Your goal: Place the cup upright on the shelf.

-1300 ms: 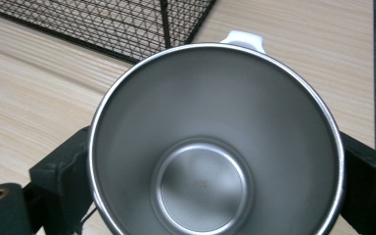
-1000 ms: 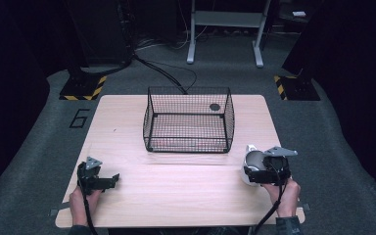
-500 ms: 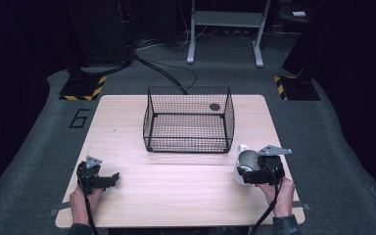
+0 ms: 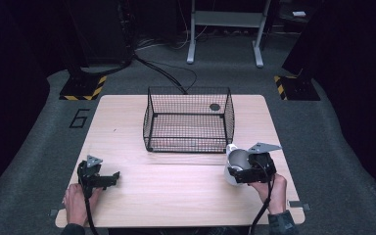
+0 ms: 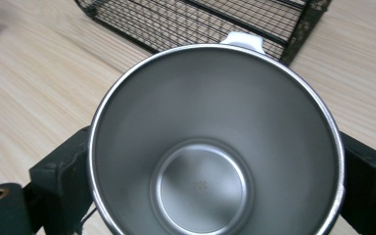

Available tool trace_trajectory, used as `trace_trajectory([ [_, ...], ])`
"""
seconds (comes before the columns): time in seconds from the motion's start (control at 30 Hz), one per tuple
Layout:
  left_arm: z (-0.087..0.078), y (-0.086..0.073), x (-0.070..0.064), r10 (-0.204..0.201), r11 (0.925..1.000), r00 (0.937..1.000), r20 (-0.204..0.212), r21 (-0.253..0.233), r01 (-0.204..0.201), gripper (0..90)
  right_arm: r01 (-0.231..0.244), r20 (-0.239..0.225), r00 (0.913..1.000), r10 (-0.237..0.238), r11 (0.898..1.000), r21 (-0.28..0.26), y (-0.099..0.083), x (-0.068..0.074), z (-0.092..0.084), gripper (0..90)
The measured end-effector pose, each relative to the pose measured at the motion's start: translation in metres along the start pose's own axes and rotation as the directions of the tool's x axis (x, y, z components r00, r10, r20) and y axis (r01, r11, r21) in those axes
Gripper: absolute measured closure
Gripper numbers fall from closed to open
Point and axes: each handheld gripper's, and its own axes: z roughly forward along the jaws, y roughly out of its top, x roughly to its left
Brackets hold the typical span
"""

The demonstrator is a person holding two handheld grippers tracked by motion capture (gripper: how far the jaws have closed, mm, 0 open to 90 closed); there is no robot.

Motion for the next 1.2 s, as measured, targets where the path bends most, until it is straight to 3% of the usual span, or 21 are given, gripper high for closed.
trace_trajectory([
  [0.23, 0.0, 0.0, 0.0, 0.006, 1.0, 1.0, 0.0, 0.005, -0.006, 0.0, 0.038, -0.045, 0.9982, -0.039, 0.999, -0.006, 0.019, 0.008, -0.002, 6.2],
  [0.6, 0.0, 0.001, 0.0, 0.018, 0.9998, 0.9998, 0.006, 0.011, -0.018, 0.2, 0.088, -0.071, 0.9933, -0.09, 0.996, -0.032, 0.05, 0.017, -0.009, 6.3],
  [1.1, 0.001, 0.001, 0.0, 0.021, 0.9997, 0.9997, 0.008, 0.01, -0.021, 0.3, 0.153, -0.115, 0.9806, -0.158, 0.987, -0.055, 0.107, 0.025, 0.006, 6.3],
  [1.2, 0.001, 0.002, 0.0, 0.022, 0.9997, 0.9997, 0.008, 0.011, -0.022, 0.3, 0.146, -0.115, 0.9819, -0.15, 0.988, -0.046, 0.117, 0.026, 0.011, 6.3],
])
